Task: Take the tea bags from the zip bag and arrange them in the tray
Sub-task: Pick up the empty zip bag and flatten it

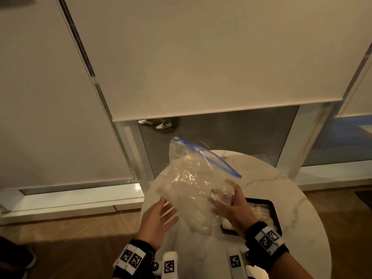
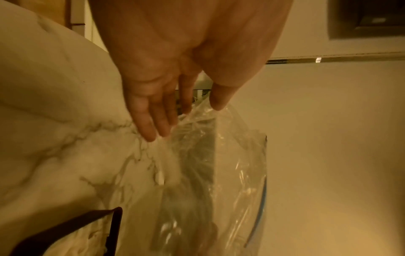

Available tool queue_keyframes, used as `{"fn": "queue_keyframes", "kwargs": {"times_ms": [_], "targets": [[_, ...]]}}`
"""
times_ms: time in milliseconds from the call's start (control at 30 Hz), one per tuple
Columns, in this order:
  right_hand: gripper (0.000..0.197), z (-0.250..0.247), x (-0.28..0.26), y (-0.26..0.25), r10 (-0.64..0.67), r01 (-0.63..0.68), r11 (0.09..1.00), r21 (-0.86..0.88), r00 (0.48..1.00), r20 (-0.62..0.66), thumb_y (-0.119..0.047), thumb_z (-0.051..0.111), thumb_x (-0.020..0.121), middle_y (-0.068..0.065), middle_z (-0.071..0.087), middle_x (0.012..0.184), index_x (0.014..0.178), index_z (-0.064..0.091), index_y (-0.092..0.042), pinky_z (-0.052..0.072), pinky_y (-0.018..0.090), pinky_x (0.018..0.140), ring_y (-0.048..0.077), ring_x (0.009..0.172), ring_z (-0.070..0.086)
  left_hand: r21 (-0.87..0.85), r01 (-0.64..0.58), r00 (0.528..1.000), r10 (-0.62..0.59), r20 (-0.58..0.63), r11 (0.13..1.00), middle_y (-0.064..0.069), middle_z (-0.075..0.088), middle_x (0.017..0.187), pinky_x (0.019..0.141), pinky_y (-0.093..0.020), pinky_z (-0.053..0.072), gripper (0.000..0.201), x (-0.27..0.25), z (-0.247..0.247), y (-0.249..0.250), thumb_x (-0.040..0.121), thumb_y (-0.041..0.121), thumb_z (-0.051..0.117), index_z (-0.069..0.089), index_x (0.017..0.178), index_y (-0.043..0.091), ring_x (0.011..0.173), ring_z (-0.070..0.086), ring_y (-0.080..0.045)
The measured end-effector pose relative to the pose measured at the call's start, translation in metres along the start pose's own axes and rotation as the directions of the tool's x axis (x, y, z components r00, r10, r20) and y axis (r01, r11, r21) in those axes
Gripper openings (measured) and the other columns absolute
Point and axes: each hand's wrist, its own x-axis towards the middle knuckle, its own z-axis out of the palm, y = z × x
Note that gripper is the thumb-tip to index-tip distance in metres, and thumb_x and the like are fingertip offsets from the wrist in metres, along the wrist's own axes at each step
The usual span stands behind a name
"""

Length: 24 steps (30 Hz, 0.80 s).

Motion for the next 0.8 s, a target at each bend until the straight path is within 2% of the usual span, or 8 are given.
{"fn": "queue_keyframes", "kwargs": {"times_ms": [100,200,333,400,533,633,733,800], "targets": [[0.075,0.007,-0.001,0.004,-0.002,0.004,0.998,-0.066,0.999,0.037,0.004,0.077,0.077,0.008,0.068,0.118,0.132,0.042,-0.033,0.057,0.052,0.084,0.03,0.103,0.069,0.081,-0.154,0.987,0.157,-0.033,0.985,-0.006,0.067,0.121,0.091,-0.049,0.054,0.023,0.003,0.0,0.01,0.097,0.031,0.061,0.063,0.118,0.021,0.112,0.063,-0.026],[0.073,0.012,-0.002,0.003,0.007,-0.001,0.995,-0.104,0.998,0.06,0.005,0.08,0.073,0.007,0.07,0.115,0.13,0.048,-0.028,0.058,0.049,0.083,0.028,0.105,0.068,0.091,-0.227,0.971,0.232,-0.05,0.97,0.002,0.064,0.126,0.097,-0.051,0.05,0.019,0.006,-0.006,0.019,0.099,0.035,0.059,0.064,0.116,0.029,0.118,0.059,-0.021],[0.068,0.012,-0.002,0.004,0.028,-0.016,0.985,-0.172,0.998,0.064,0.007,0.08,0.07,0.017,0.07,0.109,0.127,0.052,-0.016,0.059,0.043,0.081,0.031,0.101,0.07,0.047,-0.29,0.957,0.29,0.003,0.956,0.006,0.07,0.121,0.099,-0.053,0.047,0.038,0.004,-0.008,0.028,0.098,0.052,0.048,0.066,0.12,0.027,0.117,0.062,-0.021],[0.063,0.012,-0.002,0.005,0.046,-0.03,0.977,-0.211,0.996,0.074,0.008,0.078,0.073,0.019,0.071,0.104,0.127,0.052,-0.013,0.058,0.037,0.078,0.032,0.097,0.07,0.081,-0.304,0.952,0.304,0.016,0.949,0.005,0.07,0.12,0.099,-0.054,0.048,0.046,0.003,-0.007,0.031,0.093,0.059,0.049,0.066,0.12,0.026,0.112,0.064,-0.021],[0.051,0.015,-0.003,0.006,0.057,-0.025,0.945,-0.326,0.995,0.088,0.003,0.078,0.076,0.013,0.074,0.1,0.121,0.059,-0.012,0.058,0.034,0.081,0.027,0.097,0.071,0.11,-0.322,0.946,0.324,-0.007,0.94,0.0,0.073,0.109,0.093,-0.052,0.052,0.025,0.007,-0.006,0.036,0.094,0.039,0.062,0.068,0.106,0.017,0.107,0.067,-0.026],[0.047,0.018,-0.003,0.006,0.103,-0.062,0.933,-0.355,0.99,0.1,-0.002,0.08,0.076,0.011,0.074,0.103,0.118,0.064,-0.014,0.056,0.045,0.09,0.029,0.102,0.069,0.09,-0.341,0.938,0.345,-0.023,0.936,-0.003,0.073,0.108,0.087,-0.05,0.055,0.012,0.016,-0.011,0.042,0.097,0.025,0.062,0.067,0.098,0.014,0.107,0.067,-0.029],[0.071,0.012,0.004,0.004,0.227,-0.221,0.965,-0.144,0.974,0.028,-0.006,0.084,0.07,0.011,0.07,0.112,0.129,0.053,-0.029,0.052,0.048,0.091,0.03,0.103,0.067,0.104,-0.422,0.905,0.425,-0.007,0.901,-0.005,0.071,0.113,0.084,-0.05,0.058,0.011,0.022,-0.015,0.051,0.097,0.02,0.061,0.064,0.101,0.01,0.11,0.067,-0.027],[0.09,0.009,0.01,-0.005,0.206,-0.211,0.969,-0.128,0.977,-0.053,-0.018,0.09,0.062,0.006,0.062,0.123,0.136,0.042,-0.038,0.052,0.048,0.091,0.027,0.11,0.062,0.136,-0.46,0.886,0.465,-0.001,0.877,-0.005,0.07,0.112,0.087,-0.052,0.058,0.01,0.023,-0.016,0.057,0.097,0.019,0.061,0.062,0.101,0.009,0.11,0.066,-0.027]]}}
